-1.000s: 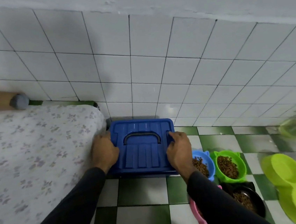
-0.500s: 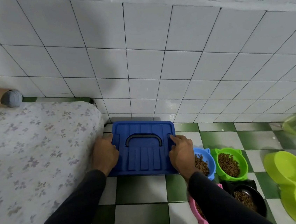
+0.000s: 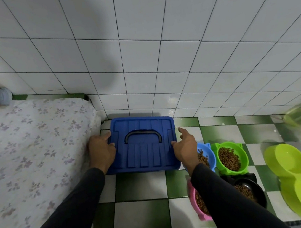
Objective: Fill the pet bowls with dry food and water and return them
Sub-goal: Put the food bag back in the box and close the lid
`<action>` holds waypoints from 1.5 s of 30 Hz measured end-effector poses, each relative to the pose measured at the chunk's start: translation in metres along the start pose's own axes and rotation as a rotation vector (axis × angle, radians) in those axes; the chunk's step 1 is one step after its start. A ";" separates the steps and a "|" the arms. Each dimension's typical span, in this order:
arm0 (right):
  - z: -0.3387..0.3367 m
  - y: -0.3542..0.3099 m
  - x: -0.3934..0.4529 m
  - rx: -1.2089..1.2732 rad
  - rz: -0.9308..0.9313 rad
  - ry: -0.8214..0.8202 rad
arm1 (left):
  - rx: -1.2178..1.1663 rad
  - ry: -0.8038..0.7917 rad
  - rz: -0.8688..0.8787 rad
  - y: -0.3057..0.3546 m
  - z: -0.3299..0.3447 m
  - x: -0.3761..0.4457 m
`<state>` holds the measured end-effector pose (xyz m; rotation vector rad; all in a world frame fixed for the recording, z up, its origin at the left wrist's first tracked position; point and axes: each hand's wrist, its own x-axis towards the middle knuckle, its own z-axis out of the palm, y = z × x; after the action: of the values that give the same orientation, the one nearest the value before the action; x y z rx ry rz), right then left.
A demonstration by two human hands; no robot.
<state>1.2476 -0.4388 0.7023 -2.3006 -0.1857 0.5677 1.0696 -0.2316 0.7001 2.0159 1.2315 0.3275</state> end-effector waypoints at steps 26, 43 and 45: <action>0.002 -0.006 -0.014 -0.333 -0.134 -0.033 | 0.323 0.018 0.120 0.003 0.003 -0.010; 0.009 -0.015 -0.010 -0.547 -0.258 -0.137 | 0.420 -0.070 0.151 0.019 0.010 -0.026; 0.011 -0.010 -0.012 -0.508 -0.280 -0.128 | 0.413 -0.074 0.166 0.018 0.009 -0.025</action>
<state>1.2324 -0.4283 0.7069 -2.6543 -0.7784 0.5695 1.0738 -0.2614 0.7105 2.4663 1.1575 0.0772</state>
